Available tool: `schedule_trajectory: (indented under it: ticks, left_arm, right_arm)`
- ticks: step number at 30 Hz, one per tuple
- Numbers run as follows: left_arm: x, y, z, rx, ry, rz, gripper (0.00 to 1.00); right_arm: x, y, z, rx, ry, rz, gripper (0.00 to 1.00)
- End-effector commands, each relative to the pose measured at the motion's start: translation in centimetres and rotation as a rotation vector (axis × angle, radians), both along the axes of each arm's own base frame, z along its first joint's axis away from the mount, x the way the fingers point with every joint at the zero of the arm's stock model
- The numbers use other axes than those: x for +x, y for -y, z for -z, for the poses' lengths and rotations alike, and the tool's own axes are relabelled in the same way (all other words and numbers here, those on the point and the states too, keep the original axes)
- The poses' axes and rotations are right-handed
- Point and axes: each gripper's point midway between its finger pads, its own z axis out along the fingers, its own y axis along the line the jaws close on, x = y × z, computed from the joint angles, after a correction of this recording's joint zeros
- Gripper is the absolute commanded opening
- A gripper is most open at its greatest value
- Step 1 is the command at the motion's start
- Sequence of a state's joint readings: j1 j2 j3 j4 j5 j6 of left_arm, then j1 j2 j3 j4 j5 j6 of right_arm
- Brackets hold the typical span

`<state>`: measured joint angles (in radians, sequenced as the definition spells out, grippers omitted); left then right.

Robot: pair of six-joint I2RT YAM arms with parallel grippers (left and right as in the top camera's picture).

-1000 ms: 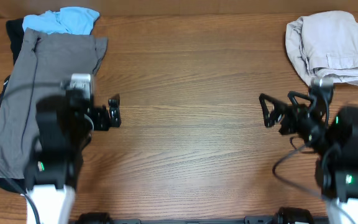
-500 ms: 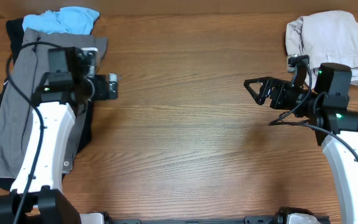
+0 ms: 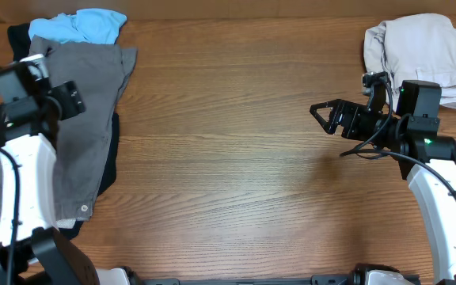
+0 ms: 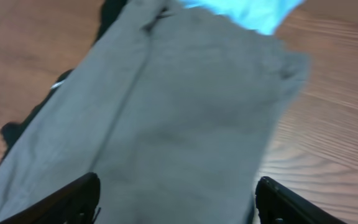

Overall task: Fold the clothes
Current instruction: 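Move the left gripper down onto the grey shorts on the left pile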

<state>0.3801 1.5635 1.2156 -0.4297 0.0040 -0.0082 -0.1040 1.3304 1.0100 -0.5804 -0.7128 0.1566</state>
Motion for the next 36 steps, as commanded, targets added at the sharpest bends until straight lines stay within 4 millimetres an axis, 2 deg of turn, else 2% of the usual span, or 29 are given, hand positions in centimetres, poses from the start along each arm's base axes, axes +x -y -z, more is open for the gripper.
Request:
schedule_trajectory:
  ticks: [1, 4, 5, 8, 14, 16, 20, 26, 28, 29, 30, 31, 33, 36]
  left_arm:
    - [0.2, -1.6, 3.2, -0.033, -0.067, -0.017, 0.81]
    - [-0.1, -2.9, 5.7, -0.005, -0.136, -0.062, 0.82]
    - [-0.5, -4.4, 6.9, 0.019, -0.174, -0.108, 0.82]
    - [-0.7, -7.0, 8.1, 0.068, -0.222, -0.135, 0.82]
    - [-0.3, -10.4, 7.5, 0.218, -0.263, -0.126, 0.8]
    - [0.1, -10.8, 7.5, 0.269, -0.278, -0.085, 0.79]
    - [0.1, -10.7, 8.8, 0.265, -0.305, -0.061, 0.75]
    - [-0.3, -10.8, 11.7, 0.247, -0.371, -0.045, 0.71]
    - [-0.3, -10.7, 12.3, 0.241, -0.381, -0.043, 0.64]
    - [-0.3, -10.7, 12.3, 0.241, -0.382, -0.044, 0.57]
    - [-0.3, -10.8, 12.2, 0.246, -0.38, -0.047, 0.41]
    - [-0.3, -11.0, 12.1, 0.252, -0.378, -0.053, 0.35]
    - [-0.4, -11.4, 11.9, 0.273, -0.383, -0.073, 0.34]
    - [-0.4, -11.7, 11.7, 0.278, -0.382, -0.09, 0.22]
  right_arm:
    - [0.6, 0.5, -0.5, -0.038, 0.019, 0.02, 0.94]
    - [0.4, 0.4, -0.4, -0.037, 0.011, 0.019, 0.94]
    - [0.3, 0.4, -0.2, -0.037, 0.004, 0.02, 0.94]
    - [0.3, 0.9, 0.2, -0.062, -0.011, 0.038, 0.94]
    - [0.3, 1.1, 0.4, -0.074, -0.016, 0.048, 0.94]
    - [0.3, 1.1, 0.4, -0.074, -0.017, 0.049, 0.94]
    - [0.3, 1.1, 0.4, -0.073, -0.016, 0.049, 0.93]
    - [0.3, 1.1, 0.4, -0.073, -0.017, 0.049, 0.93]
    - [0.3, 1.1, 0.4, -0.073, -0.015, 0.049, 0.93]
    - [0.4, 1.1, 0.3, -0.074, -0.013, 0.049, 0.93]
    - [0.4, 1.1, 0.3, -0.074, -0.01, 0.049, 0.93]
    - [0.5, 1.1, 0.3, -0.074, -0.009, 0.049, 0.93]
    - [0.5, 1.1, 0.2, -0.074, -0.005, 0.049, 0.93]
    - [0.5, 1.1, 0.2, -0.074, -0.005, 0.049, 0.93]
